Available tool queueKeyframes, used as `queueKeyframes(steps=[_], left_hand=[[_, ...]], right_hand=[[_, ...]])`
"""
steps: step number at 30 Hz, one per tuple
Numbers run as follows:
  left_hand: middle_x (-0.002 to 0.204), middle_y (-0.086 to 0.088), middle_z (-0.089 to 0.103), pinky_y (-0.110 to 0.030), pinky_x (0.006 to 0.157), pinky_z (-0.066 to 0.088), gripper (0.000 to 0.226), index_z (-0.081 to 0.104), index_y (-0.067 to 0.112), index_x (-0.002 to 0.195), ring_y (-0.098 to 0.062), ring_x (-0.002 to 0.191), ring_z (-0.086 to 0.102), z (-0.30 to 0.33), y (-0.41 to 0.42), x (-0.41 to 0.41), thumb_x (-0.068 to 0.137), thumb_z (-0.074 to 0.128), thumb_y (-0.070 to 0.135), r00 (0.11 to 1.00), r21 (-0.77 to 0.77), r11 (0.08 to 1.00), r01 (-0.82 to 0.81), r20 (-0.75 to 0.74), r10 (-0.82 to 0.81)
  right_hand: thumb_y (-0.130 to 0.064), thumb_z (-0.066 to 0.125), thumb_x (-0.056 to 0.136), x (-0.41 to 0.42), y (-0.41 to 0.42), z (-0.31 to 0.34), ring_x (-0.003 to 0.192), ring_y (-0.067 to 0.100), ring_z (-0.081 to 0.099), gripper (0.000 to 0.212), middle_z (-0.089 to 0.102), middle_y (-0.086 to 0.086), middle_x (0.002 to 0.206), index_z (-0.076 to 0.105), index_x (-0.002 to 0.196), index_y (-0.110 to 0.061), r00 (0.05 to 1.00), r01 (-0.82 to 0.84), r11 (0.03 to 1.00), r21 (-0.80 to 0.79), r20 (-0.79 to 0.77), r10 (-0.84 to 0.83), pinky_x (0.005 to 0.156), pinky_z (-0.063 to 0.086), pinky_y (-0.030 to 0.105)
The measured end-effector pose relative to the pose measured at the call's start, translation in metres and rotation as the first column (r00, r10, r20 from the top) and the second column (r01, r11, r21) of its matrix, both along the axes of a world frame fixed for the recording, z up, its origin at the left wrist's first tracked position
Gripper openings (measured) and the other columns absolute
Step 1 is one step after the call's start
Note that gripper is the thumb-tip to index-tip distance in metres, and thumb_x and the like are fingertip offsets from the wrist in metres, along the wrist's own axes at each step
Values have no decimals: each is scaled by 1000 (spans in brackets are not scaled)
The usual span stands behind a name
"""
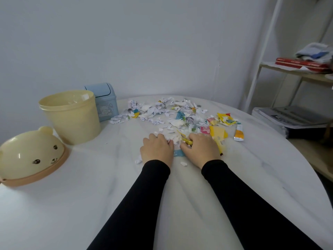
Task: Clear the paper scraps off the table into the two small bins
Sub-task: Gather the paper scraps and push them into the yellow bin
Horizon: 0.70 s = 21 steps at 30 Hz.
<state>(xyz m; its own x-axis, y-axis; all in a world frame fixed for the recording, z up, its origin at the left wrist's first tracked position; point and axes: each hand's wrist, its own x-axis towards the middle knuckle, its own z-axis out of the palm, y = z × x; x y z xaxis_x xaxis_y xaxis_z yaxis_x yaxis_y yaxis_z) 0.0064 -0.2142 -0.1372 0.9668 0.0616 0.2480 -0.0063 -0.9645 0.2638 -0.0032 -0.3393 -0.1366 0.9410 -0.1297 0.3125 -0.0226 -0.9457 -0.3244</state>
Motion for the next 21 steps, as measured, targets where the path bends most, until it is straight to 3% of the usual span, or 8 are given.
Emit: queueKeyframes(steps=[2, 6, 10, 13, 15, 17, 19, 21], left_hand=[[111, -11, 56, -34, 76, 40, 40, 54, 8, 112, -29, 104, 52, 2, 2, -2, 99, 30, 37, 1000, -37, 999, 0, 16, 0], [83, -9, 57, -30, 63, 35, 30, 51, 9, 80, -26, 77, 52, 7, 13, -9, 95, 37, 30, 995, -287, 957, 32, 96, -4], [56, -1, 33, -32, 51, 25, 36, 29, 12, 58, -20, 57, 32, 12, 23, -22, 89, 42, 24, 988, -592, 804, 58, 148, 38], [58, 1, 27, -25, 47, 22, 36, 24, 13, 60, -15, 55, 24, 15, 32, -33, 89, 43, 22, 979, -744, 661, 103, 193, 65], [61, 1, 26, -20, 44, 24, 34, 23, 15, 62, -10, 54, 22, 18, 38, -40, 88, 44, 18, 970, -835, 532, 140, 223, 95], [64, -2, 28, -19, 45, 25, 30, 26, 14, 63, -8, 54, 23, 17, 45, -45, 88, 44, 15, 961, -878, 453, 153, 239, 139], [67, -6, 34, -21, 50, 27, 26, 31, 7, 67, -12, 60, 30, 14, 54, -46, 88, 44, 16, 952, -898, 417, 141, 238, 192], [68, -7, 39, -22, 53, 29, 27, 33, 2, 69, -16, 63, 35, 12, 63, -47, 89, 44, 17, 939, -914, 386, 129, 238, 249]], right_hand=[[-40, 49, 86, -4, 2, 2, 70, 22, 44, 37, 37, -2, 61, 32, 61, -19, 1000, -11, 997, 76, 21, 9, 51, 26, 32], [-30, 56, 82, -13, 3, 7, 50, 13, 30, 37, 29, -2, 54, 29, 58, -21, 995, -22, 969, 247, 98, -3, 45, 19, 27], [-20, 59, 80, -16, 9, 10, 50, 12, 37, 15, 45, -7, 64, 44, 81, -22, 981, -91, 924, 372, 194, 18, 47, 32, 24], [-14, 58, 81, -19, 22, 20, 45, 11, 40, 21, 60, -1, 82, 57, 100, -22, 970, -154, 852, 500, 240, 35, 52, 41, 26], [-15, 58, 85, -20, 31, 29, 55, 10, 46, 27, 56, -4, 90, 62, 112, -15, 974, -165, 791, 589, 223, 38, 58, 41, 20], [-16, 57, 87, -19, 38, 37, 61, 11, 43, 15, 50, -1, 76, 66, 92, -4, 972, -179, 753, 633, 232, 36, 60, 37, 22], [-14, 56, 86, -17, 46, 46, 52, 13, 32, 22, 39, 0, 56, 54, 65, -6, 967, -190, 701, 687, 253, 15, 47, 28, 20], [-13, 55, 85, -15, 51, 56, 50, 16, 29, 29, 33, 3, 53, 42, 59, -9, 970, -168, 615, 771, 241, -38, 37, 21, 15]])
